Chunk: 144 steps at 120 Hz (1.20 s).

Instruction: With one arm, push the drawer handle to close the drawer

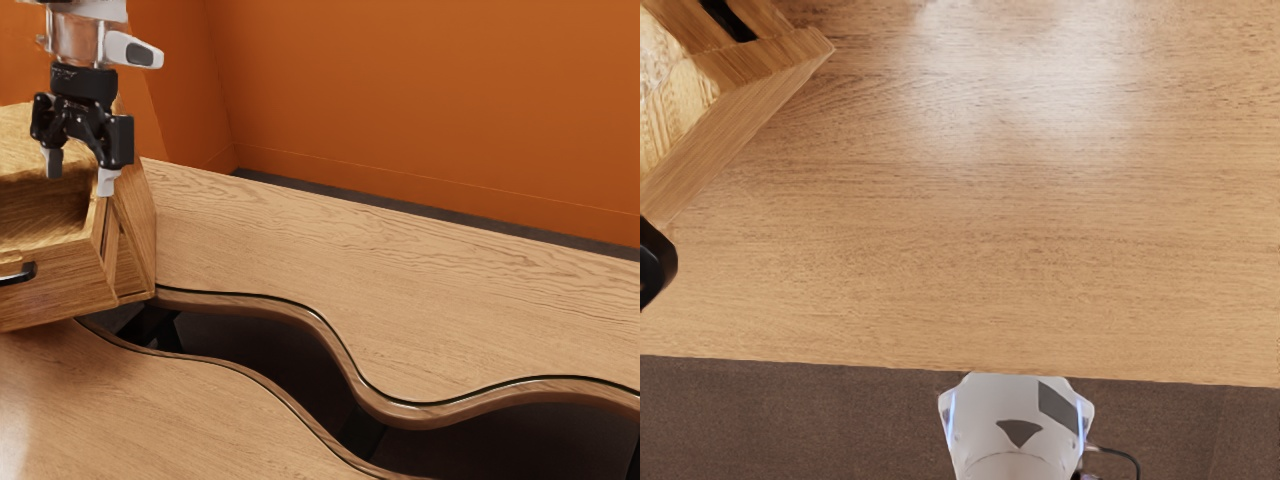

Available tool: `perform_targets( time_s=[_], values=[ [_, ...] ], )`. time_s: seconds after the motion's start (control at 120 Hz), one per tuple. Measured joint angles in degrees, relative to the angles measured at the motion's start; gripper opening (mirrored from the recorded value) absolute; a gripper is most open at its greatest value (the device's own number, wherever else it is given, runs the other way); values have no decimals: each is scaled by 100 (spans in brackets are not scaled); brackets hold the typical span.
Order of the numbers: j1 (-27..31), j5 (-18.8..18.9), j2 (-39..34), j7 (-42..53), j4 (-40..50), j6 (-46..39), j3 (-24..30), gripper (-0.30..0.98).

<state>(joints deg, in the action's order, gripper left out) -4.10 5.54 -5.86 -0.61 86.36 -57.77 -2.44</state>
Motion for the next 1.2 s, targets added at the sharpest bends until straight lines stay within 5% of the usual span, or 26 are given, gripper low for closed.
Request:
perform_targets(
  time_s=[0.233,0.283,0.383,0.508,0.817,1.2],
  values=[
    [163,-22,-364,-242,-59,-1207,-51,61],
    [1128,-78,-956,-441,236,-1235,482,46],
    [2973,-322,-2688,-799,2391,-1601,1047,21],
    [3555,-478,-3744,-1088,4955,-2872,1157,5],
    [4309,-518,-3350,-1423,5766,-5135,1179,-8],
    [4535,-491,-2789,-1576,5459,-6098,1185,-10]
  ],
)
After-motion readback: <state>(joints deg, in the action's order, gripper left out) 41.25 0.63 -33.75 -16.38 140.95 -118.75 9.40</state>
